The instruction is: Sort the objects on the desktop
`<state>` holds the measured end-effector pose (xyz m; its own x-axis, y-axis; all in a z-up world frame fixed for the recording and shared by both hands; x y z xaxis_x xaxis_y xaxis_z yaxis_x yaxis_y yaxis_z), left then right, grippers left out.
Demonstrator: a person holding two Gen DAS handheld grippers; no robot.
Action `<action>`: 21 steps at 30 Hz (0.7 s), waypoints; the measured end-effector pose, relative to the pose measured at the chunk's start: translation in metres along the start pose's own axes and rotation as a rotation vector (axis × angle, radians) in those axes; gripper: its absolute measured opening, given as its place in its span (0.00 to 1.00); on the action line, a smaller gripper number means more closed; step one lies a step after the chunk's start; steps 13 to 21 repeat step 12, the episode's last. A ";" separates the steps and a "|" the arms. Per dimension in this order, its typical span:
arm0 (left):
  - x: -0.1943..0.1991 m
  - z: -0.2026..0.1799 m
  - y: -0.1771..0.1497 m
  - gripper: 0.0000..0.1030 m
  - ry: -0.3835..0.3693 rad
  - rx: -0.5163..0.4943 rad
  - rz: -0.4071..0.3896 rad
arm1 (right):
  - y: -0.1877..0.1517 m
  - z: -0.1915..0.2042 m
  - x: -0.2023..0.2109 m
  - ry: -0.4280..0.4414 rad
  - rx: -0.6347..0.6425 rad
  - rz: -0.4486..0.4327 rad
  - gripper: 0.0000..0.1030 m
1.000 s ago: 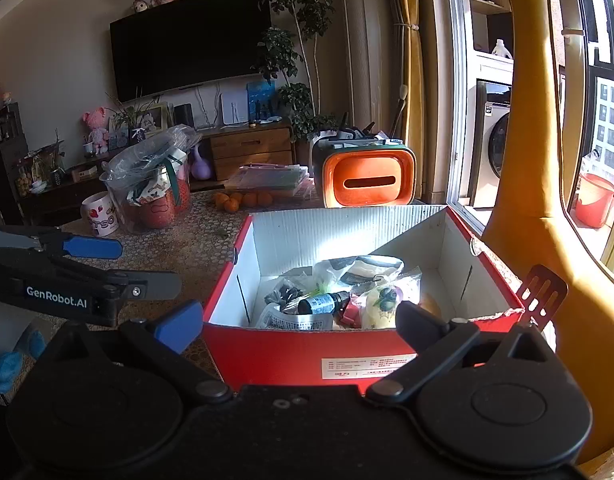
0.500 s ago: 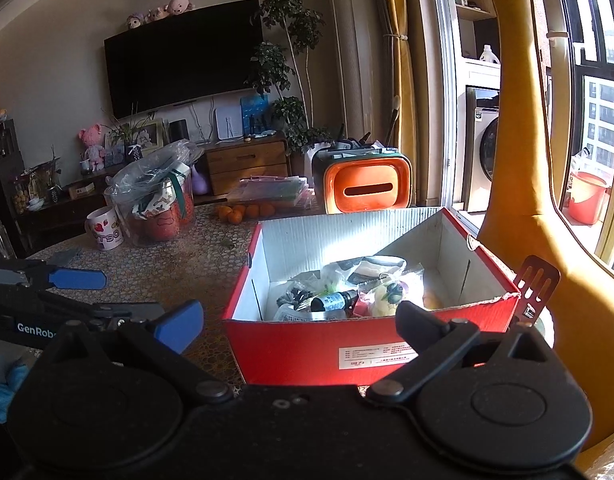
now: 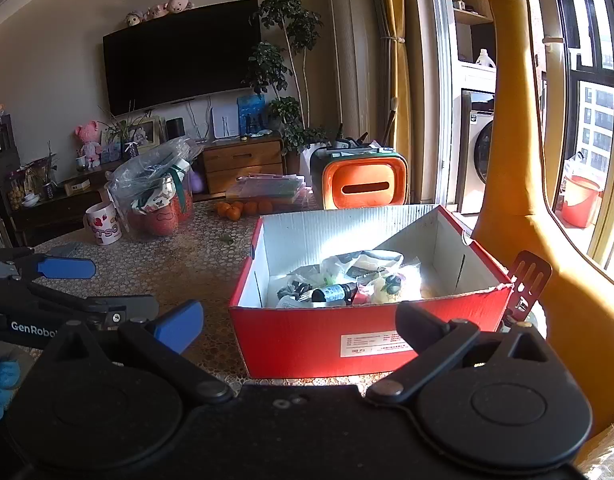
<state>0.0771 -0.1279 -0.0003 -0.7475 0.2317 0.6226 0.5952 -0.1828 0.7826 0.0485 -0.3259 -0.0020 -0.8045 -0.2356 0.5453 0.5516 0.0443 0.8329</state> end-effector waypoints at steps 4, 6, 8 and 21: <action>0.003 -0.002 0.000 1.00 -0.017 -0.010 -0.009 | -0.003 -0.002 0.002 -0.015 -0.015 0.001 1.00; 0.004 -0.003 0.000 1.00 -0.026 -0.012 -0.013 | -0.004 -0.003 0.003 -0.020 -0.022 0.002 1.00; 0.006 -0.003 0.000 1.00 -0.037 -0.008 -0.014 | -0.004 -0.003 0.004 -0.022 -0.029 0.003 1.00; 0.011 0.002 -0.001 1.00 -0.037 0.007 -0.022 | -0.006 0.000 0.006 -0.025 -0.036 0.004 1.00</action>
Point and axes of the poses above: each gripper's, at about its wrist camera, not at the fingertips, and x roughly against the way its jaws point, z to its left, y to its top, the point moved 2 cm from there along -x, roughly the way its jaws point, and after that the axes turned 5 degrees about z, right-handed, at the moved point
